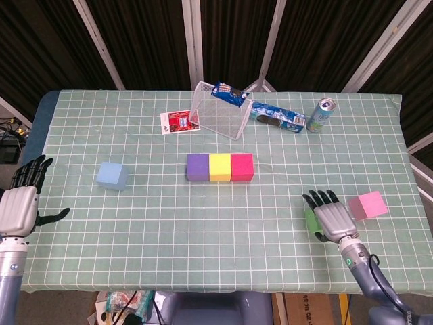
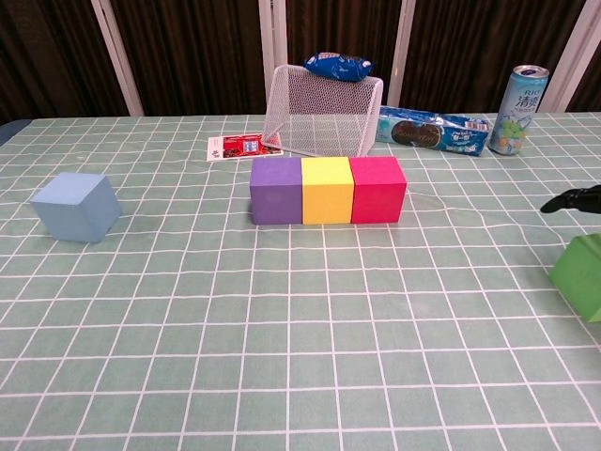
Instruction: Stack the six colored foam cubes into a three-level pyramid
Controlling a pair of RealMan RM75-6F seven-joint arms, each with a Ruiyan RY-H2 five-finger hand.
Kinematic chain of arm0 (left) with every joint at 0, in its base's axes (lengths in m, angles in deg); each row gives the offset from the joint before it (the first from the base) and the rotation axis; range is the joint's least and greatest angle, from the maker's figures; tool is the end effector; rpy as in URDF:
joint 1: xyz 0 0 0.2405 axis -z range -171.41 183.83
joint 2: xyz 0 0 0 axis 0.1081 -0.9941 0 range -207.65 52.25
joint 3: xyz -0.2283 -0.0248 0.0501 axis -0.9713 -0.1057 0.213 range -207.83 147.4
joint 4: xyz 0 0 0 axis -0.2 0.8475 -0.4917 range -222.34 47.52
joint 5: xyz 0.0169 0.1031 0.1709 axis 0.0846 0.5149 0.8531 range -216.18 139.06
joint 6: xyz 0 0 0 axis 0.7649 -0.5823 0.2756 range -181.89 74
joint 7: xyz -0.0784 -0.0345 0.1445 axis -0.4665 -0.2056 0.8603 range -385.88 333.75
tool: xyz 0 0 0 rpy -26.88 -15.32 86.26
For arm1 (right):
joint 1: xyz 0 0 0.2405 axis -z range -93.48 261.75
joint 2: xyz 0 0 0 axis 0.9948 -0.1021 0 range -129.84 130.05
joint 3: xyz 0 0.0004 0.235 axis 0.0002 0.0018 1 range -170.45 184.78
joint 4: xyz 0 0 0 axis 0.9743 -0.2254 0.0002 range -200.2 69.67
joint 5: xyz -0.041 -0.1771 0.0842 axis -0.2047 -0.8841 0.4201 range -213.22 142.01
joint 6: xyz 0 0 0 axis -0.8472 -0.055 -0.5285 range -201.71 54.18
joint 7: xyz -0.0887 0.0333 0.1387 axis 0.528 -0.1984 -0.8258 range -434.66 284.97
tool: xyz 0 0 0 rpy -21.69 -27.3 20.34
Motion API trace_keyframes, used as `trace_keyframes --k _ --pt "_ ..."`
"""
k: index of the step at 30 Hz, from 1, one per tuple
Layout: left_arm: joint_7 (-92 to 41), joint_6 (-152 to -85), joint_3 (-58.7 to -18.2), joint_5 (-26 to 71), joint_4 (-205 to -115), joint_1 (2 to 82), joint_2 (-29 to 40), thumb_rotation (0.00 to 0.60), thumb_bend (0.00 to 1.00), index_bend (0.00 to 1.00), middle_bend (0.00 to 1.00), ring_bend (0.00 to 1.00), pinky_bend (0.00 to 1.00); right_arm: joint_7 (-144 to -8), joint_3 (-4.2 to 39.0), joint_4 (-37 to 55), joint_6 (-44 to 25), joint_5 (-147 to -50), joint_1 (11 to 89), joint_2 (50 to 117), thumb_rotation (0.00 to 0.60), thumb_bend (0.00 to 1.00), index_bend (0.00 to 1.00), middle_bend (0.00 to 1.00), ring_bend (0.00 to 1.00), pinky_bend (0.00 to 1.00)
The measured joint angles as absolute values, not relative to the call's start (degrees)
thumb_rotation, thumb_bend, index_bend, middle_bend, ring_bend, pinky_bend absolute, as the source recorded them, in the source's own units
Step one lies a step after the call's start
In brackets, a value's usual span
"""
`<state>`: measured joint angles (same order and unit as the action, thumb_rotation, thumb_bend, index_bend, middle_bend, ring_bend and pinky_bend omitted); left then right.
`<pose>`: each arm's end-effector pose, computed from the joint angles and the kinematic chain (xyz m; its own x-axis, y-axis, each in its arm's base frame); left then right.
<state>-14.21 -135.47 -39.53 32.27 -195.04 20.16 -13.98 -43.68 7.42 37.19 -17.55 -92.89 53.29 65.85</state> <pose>-0.2310 0.2555 0.1558 0.3016 -0.0290 0.9530 0.9528 0.0460 -0.3001 -0.2379 -0.2804 0.0654 0.6228 -0.4164 0.6623 -0.7740 -0.2046 0.5992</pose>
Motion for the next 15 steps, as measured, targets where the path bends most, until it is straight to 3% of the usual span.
trace_keyframes --k 8,15 --pt "-14.0 -135.5 -39.6 32.5 -195.2 20.2 -13.9 0.600 0.05 0.00 0.00 0.00 0.04 -43.5 6.6 35.5 -17.9 -93.0 53.2 65.3 0.600 0.29 0.00 0.00 0.00 0.00" --pt "-13.8 -135.5 -39.6 32.5 -195.5 20.1 -13.9 0.600 0.05 0.00 0.00 0.00 0.04 -43.8 6.0 33.5 -19.1 -91.6 53.1 65.3 0.600 0.29 0.00 0.15 0.01 0.00"
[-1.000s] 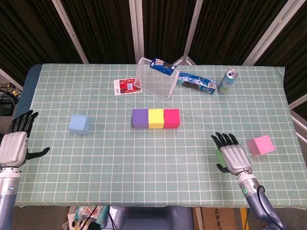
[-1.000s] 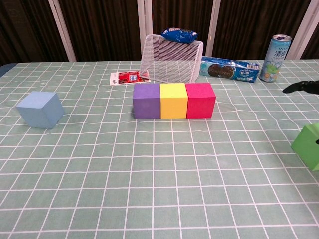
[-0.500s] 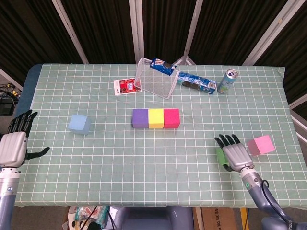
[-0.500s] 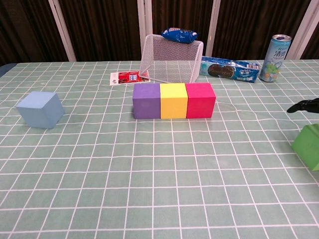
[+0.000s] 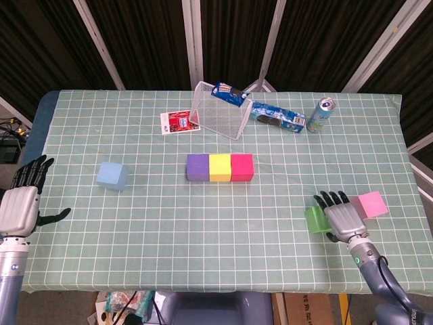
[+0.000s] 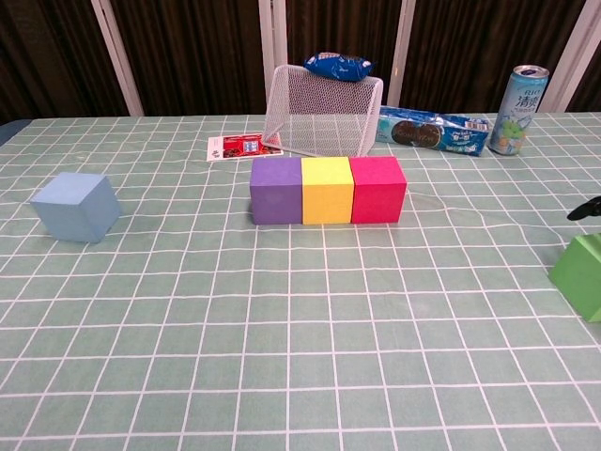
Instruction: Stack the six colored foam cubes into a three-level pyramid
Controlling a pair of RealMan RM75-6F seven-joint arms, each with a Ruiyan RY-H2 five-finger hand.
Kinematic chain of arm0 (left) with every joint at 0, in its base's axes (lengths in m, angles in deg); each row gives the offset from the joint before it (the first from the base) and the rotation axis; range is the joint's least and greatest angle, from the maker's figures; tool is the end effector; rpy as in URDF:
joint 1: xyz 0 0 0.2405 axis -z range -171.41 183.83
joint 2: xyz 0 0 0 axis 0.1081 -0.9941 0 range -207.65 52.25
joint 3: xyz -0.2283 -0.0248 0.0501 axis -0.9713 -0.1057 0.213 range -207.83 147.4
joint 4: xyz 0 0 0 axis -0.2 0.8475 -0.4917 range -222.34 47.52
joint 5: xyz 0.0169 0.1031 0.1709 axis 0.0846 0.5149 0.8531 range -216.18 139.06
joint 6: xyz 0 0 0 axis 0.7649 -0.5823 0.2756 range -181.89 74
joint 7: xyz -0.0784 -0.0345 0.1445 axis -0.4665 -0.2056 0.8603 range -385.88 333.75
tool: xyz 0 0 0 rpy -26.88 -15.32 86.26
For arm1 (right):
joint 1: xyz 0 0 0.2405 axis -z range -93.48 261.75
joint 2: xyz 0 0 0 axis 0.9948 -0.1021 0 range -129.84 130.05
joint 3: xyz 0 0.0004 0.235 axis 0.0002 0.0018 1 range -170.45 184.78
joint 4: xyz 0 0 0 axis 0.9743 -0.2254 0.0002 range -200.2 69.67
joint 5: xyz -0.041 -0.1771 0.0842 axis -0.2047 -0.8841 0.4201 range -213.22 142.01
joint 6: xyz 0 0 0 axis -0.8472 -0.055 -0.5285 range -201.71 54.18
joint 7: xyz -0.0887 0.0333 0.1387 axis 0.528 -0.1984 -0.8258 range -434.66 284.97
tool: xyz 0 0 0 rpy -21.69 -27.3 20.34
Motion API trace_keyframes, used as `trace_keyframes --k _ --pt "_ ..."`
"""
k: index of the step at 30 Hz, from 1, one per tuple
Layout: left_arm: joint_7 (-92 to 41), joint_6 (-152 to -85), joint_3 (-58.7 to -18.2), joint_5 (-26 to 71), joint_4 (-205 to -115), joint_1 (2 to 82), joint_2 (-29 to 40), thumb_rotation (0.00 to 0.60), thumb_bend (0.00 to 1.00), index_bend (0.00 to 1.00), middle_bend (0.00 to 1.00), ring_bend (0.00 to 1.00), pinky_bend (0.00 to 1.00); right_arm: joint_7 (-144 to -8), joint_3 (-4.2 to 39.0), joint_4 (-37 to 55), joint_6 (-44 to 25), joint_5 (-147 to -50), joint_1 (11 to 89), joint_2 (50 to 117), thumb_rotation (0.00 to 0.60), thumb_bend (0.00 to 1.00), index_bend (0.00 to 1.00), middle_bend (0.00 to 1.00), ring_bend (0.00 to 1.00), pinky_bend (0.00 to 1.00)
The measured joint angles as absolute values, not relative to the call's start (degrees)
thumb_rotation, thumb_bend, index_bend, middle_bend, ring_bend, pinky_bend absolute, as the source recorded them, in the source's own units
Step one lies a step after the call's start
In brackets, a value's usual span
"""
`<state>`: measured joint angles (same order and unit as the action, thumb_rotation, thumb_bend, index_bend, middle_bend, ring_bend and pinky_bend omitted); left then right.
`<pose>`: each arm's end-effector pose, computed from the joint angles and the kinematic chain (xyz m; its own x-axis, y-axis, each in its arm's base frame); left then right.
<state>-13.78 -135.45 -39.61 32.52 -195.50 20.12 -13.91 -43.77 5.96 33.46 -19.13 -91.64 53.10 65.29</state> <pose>-0.2286 0.2552 0.1549 0.3007 -0.0281 0.9533 0.9532 0.0405 -0.2995 -0.2621 -0.2827 0.0723 0.6534 -0.4407 0.6156 -0.7363 -0.1810 0.6520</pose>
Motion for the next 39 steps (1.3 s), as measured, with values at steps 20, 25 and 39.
trace_keyframes --k 20,25,39 --pt "-13.7 -135.7 -39.7 32.8 -195.9 19.9 -13.9 0.600 0.05 0.00 0.00 0.00 0.04 -51.9 6.5 30.8 -18.3 -98.9 54.5 67.0 0.600 0.29 0.18 0.41 0.19 0.00" --pt "-14.1 -135.6 -39.8 32.6 -196.1 19.9 -14.0 0.600 0.05 0.00 0.00 0.00 0.04 -52.7 7.6 33.6 -17.8 -98.0 54.6 66.1 0.600 0.29 0.18 0.41 0.19 0.00" --pt "-13.8 -136.7 -40.3 33.4 -196.9 19.7 -14.4 0.600 0.05 0.00 0.00 0.00 0.04 -44.5 14.5 45.5 -16.9 -84.6 48.0 59.6 0.600 0.29 0.18 0.41 0.19 0.00"
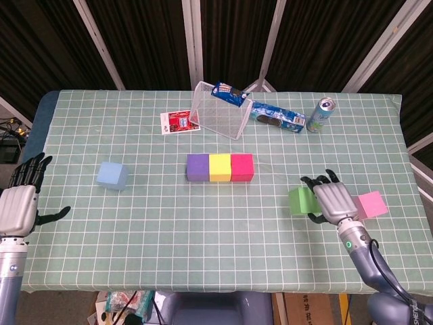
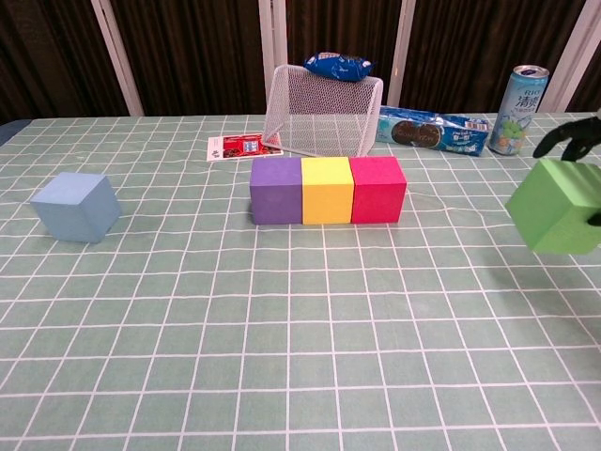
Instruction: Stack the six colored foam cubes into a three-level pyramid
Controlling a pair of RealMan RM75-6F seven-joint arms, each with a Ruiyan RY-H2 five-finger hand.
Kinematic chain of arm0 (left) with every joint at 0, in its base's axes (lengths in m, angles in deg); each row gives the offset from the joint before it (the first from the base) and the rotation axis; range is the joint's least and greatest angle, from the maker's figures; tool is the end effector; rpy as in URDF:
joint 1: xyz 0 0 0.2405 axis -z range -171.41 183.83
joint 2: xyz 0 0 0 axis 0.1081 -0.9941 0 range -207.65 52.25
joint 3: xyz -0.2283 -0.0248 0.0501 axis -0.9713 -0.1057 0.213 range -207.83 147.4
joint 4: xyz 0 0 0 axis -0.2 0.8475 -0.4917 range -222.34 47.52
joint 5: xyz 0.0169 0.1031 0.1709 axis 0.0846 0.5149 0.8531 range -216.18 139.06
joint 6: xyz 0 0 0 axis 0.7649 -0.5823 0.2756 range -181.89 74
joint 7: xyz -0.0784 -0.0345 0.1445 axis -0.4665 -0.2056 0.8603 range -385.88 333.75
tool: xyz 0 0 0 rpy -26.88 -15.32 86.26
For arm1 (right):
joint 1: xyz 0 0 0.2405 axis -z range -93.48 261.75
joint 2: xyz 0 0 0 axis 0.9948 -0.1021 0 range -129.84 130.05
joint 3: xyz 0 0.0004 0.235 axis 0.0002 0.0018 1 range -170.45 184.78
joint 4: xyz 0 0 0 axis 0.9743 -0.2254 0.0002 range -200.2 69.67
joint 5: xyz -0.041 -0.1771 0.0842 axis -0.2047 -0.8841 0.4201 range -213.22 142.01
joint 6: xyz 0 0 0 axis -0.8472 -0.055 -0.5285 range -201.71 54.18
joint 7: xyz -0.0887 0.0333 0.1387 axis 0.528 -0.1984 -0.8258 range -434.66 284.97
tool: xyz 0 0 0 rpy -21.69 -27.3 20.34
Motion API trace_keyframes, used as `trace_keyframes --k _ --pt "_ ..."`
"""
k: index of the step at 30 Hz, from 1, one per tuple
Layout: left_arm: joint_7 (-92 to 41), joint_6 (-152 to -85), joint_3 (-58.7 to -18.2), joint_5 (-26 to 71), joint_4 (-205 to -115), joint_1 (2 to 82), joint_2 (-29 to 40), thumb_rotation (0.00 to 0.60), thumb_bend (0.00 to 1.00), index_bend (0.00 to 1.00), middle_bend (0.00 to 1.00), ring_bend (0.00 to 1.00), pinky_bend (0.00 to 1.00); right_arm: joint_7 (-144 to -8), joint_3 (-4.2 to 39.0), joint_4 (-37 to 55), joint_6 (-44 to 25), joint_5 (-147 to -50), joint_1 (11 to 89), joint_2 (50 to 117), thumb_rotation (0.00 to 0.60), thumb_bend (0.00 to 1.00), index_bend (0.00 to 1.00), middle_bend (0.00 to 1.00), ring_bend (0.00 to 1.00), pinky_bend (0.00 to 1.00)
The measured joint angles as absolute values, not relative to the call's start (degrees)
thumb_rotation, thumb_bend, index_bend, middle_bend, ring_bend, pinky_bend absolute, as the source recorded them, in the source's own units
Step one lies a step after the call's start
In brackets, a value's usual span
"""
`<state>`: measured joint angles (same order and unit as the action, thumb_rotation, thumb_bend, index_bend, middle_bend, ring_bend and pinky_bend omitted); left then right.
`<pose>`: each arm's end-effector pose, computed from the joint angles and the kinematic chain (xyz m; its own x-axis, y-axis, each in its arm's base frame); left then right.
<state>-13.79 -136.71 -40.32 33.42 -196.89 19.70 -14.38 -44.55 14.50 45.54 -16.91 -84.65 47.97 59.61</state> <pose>-0.2215 0.2544 0.1608 0.2864 -0.0583 0.9563 0.9580 0.0298 -0.2851 -0.1848 -0.3139 0.1010 0.5383 -0.3400 0.7711 -0.8411 -0.1600 0.5166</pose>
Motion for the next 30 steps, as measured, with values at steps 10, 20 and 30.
trace_keyframes --k 10,20,30 --pt "-14.1 -135.5 -41.2 31.1 -197.2 20.2 -14.9 0.600 0.05 0.00 0.00 0.00 0.04 -27.9 19.7 51.0 -13.5 -61.8 32.9 60.2 0.600 0.29 0.18 0.41 0.19 0.00" --pt "-15.4 -134.9 -41.7 30.6 -197.4 20.4 -15.9 0.600 0.05 0.00 0.00 0.00 0.04 -13.3 24.9 45.6 -5.2 -34.9 13.0 72.9 0.600 0.29 0.18 0.41 0.19 0.00" --pt "-17.8 -134.6 -42.2 30.5 -198.0 20.3 -17.2 0.600 0.05 0.00 0.00 0.00 0.04 -10.9 32.7 32.5 -0.6 -23.2 5.5 82.3 0.600 0.29 0.18 0.42 0.20 0.00"
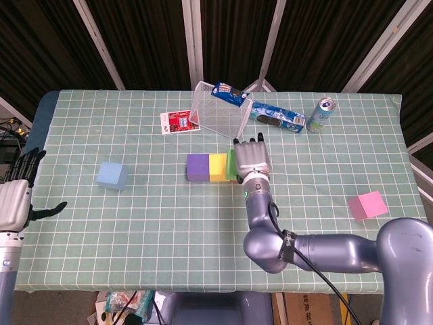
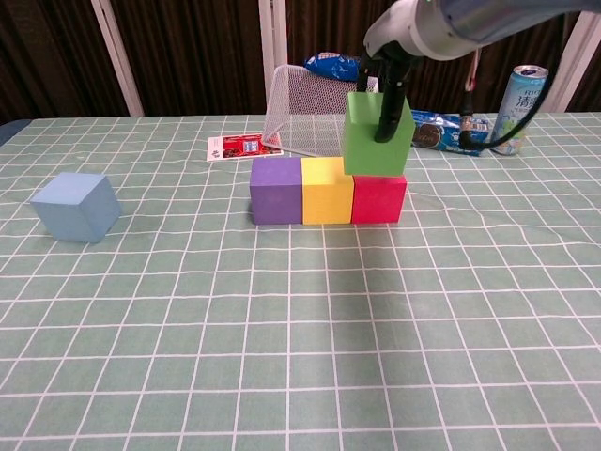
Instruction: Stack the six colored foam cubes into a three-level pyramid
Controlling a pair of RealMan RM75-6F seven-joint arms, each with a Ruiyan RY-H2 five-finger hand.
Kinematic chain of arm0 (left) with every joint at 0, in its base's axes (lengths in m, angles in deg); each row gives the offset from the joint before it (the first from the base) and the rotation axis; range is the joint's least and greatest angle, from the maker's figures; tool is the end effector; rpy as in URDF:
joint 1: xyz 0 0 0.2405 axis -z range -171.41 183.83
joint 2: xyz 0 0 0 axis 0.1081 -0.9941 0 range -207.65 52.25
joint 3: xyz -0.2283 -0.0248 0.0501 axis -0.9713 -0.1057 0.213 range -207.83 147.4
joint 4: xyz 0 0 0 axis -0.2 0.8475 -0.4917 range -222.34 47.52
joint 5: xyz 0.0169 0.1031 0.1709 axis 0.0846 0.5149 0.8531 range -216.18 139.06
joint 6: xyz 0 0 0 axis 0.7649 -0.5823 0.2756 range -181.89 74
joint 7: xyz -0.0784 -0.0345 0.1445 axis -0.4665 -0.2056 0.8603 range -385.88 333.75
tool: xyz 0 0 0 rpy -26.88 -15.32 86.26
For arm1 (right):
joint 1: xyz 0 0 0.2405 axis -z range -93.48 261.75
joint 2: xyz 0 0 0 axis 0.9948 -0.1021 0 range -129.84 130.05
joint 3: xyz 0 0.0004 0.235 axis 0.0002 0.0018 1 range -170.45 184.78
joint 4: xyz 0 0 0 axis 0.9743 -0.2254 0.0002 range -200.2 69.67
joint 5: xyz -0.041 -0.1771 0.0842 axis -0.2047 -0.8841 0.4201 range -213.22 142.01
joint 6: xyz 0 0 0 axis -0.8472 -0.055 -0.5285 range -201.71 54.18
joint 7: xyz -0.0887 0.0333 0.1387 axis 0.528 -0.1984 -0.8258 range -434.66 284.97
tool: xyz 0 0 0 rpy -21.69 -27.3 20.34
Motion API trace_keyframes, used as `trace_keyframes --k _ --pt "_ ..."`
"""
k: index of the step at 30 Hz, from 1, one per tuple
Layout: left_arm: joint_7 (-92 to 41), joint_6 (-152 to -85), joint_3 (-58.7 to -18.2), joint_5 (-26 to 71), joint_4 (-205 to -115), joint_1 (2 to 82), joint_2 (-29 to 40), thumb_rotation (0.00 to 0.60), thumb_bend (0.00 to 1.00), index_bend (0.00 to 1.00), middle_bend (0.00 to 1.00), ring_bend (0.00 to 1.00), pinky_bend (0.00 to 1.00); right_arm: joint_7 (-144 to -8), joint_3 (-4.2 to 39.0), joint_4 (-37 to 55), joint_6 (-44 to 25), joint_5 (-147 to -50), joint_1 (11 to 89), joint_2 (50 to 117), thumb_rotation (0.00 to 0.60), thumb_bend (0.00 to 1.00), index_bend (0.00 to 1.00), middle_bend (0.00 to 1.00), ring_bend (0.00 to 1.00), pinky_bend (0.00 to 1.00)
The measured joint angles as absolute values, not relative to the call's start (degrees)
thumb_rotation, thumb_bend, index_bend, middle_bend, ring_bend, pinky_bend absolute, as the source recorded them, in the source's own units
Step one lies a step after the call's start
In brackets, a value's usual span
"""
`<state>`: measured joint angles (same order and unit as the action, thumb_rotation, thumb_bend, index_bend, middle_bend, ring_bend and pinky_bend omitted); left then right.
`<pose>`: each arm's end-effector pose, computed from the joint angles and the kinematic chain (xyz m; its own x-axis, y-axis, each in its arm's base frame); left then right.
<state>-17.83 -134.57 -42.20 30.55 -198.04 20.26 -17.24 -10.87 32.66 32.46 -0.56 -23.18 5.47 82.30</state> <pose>-0.2227 0.2620 0.1730 0.2307 -0.0557 0.9714 0.9724 0.0484 -0.2281 0.0059 -0.3977 0.0348 0.5416 -0.3857 0.7470 -0.8181 -0.0373 0.5739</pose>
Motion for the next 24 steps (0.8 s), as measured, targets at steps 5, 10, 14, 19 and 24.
trace_keyframes --k 5,10,14,19,24 --pt "-18.1 -134.2 -42.1 30.3 -197.8 20.3 -17.3 0.600 0.05 0.00 0.00 0.00 0.04 -11.0 35.3 28.9 -0.4 -20.8 4.9 83.5 0.600 0.29 0.18 0.42 0.20 0.00" --pt "-17.7 -134.2 -42.1 30.2 -197.7 20.4 -17.1 0.600 0.05 0.00 0.00 0.00 0.04 -10.7 35.4 27.8 -1.9 -21.1 5.9 83.5 0.600 0.29 0.18 0.42 0.20 0.00" --pt "-17.1 -134.1 -42.0 30.0 -197.7 20.6 -16.9 0.600 0.05 0.00 0.00 0.00 0.03 -10.4 35.1 26.5 -3.2 -21.5 6.1 84.0 0.600 0.29 0.18 0.42 0.20 0.00" --pt "-16.5 -134.5 -42.1 30.0 -197.8 20.8 -16.5 0.600 0.05 0.00 0.00 0.00 0.03 -10.6 33.9 24.8 -7.3 -25.0 6.7 84.5 0.600 0.29 0.18 0.42 0.20 0.00" --pt "-16.0 -134.3 -42.0 29.4 -197.6 20.9 -16.2 0.600 0.05 0.00 0.00 0.00 0.03 -11.9 32.4 23.5 -13.3 -30.5 7.8 84.2 0.600 0.29 0.18 0.42 0.20 0.00"
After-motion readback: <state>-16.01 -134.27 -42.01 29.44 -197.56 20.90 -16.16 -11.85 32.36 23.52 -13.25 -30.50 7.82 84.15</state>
